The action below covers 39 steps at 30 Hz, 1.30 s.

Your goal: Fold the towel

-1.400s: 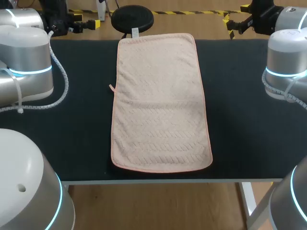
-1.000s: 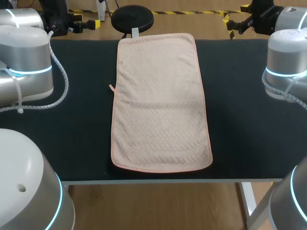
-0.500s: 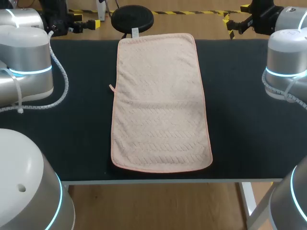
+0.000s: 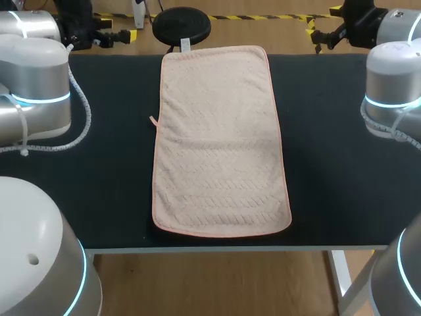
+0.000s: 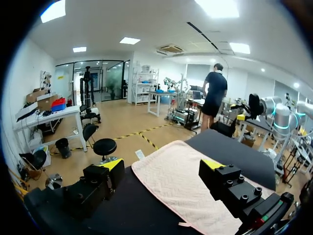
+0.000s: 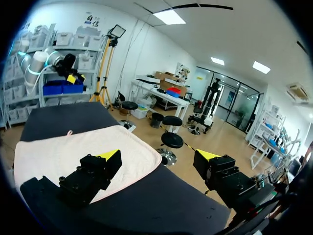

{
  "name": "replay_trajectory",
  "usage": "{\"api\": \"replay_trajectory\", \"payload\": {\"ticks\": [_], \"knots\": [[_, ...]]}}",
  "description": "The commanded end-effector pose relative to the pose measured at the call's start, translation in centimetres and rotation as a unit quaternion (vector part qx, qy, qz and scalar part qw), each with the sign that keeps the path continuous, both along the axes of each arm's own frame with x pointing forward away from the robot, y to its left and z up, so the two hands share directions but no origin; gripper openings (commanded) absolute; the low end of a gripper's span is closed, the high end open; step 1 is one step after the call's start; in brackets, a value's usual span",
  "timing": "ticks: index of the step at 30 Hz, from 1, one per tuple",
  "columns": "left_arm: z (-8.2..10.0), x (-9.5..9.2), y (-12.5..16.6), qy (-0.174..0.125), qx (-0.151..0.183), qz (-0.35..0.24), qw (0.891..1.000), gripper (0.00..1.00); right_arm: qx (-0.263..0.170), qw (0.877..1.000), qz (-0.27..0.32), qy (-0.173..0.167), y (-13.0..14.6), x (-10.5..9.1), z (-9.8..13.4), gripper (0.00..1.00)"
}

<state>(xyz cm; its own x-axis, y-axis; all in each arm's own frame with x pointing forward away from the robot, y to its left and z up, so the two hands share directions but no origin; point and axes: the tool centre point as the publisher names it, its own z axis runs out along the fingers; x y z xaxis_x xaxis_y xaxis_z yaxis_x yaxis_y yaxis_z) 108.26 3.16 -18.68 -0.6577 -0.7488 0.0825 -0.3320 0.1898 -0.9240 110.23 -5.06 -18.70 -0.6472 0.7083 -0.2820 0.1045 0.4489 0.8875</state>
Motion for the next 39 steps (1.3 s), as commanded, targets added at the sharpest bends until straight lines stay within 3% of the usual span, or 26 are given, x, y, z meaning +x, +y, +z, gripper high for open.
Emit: {"api": "replay_trajectory", "payload": {"ticks": [1,8,15,19,22,27,32,38,39], "knots": [[0.4,0.5,-0.3,0.044,0.063,-0.017,0.997,1.00,-0.107,0.993,0.007,0.048,0.6,0.2,0.9,1.00],[0.1,0.3,-2.2,0.080,0.163,-0.040,0.982,1.00,-0.176,0.982,0.023,0.070,1.2,-0.1,1.0,1.00],[-0.9,-0.2,-3.9,0.114,0.208,-0.041,0.971,1.00,-0.225,0.970,0.010,0.087,1.4,-0.3,0.4,1.00],[-1.6,-0.1,-4.7,0.131,0.243,-0.043,0.960,1.00,-0.269,0.958,0.003,0.102,2.0,-0.4,-0.1,1.00],[-2.3,0.1,-5.3,0.151,0.288,-0.048,0.944,1.00,-0.293,0.949,0.005,0.119,2.5,-0.4,-0.9,1.00],[-3.5,-0.1,-5.7,0.180,0.327,-0.087,0.923,1.00,-0.317,0.937,0.017,0.145,3.1,-0.6,-2.5,1.00],[-5.2,-0.9,-6.2,0.180,0.400,-0.140,0.888,1.00,-0.349,0.922,0.031,0.164,3.2,-1.0,-4.1,1.00],[-6.7,-2.0,-6.3,0.192,0.440,-0.188,0.857,1.00,-0.391,0.901,0.043,0.182,3.3,-1.4,-5.5,1.00],[-7.1,-2.2,-6.4,0.197,0.454,-0.196,0.847,1.00,-0.396,0.899,0.044,0.183,3.4,-1.5,-5.7,1.00]]}}
